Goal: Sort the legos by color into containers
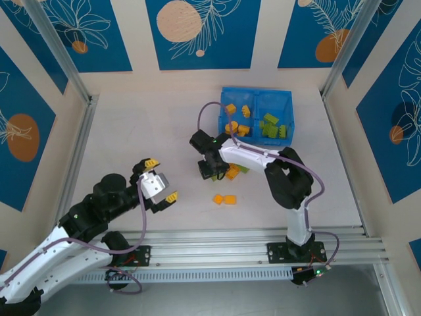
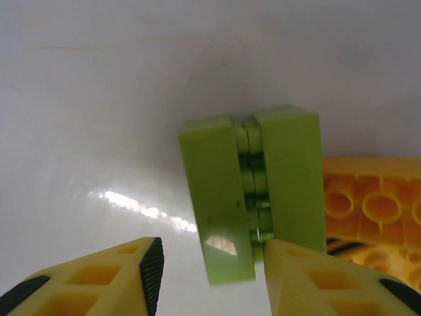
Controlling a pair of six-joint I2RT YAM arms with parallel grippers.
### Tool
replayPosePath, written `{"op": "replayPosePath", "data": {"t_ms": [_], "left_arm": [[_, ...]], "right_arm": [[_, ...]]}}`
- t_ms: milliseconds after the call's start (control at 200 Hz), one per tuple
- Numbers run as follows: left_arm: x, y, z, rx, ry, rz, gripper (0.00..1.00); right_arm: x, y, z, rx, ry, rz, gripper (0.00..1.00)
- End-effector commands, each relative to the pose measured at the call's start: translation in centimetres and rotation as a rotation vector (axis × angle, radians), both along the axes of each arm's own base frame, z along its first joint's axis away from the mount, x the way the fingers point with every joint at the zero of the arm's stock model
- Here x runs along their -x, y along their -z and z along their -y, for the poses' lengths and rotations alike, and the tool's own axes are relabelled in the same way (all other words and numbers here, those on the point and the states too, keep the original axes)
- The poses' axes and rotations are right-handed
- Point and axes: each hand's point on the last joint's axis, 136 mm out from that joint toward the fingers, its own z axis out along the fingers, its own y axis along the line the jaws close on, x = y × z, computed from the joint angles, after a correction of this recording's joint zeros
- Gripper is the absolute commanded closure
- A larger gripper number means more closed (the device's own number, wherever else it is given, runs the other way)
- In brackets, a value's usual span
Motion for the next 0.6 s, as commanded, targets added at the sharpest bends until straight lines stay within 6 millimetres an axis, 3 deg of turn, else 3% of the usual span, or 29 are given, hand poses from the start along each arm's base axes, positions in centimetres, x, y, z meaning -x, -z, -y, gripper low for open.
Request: {"op": "replayPosePath", "data": {"t_ms": [0, 85, 270, 450, 595], "left_arm": [[-0.1, 0.8, -0.2, -0.017, -0.016, -0.006, 0.0], [-0.3, 0.9, -0.1, -0.014, -0.016, -0.002, 0.0], [-0.4, 1.5, 0.0, -0.019, -0.016, -0.007, 0.0], [-0.5, 1.7, 0.1, -0.02, -0.015, -0.008, 0.0], [-0.5, 2.1, 0.1, -0.026, -0.016, -0.014, 0.0]], "right_arm": [[-0.5, 0.3, 0.2, 0.051, -0.03, 0.003, 0.54], [-0.5, 1.2, 0.0, 0.054, -0.032, -0.013, 0.55], [0.0, 2.3, -1.2, 0.023, -0.038, -0.047, 0.71], [-0.2, 3.2, -1.1, 0.064, -0.03, -0.065, 0.67], [-0.2, 2.9, -1.6, 0.046, -0.044, -0.077, 0.56]]}}
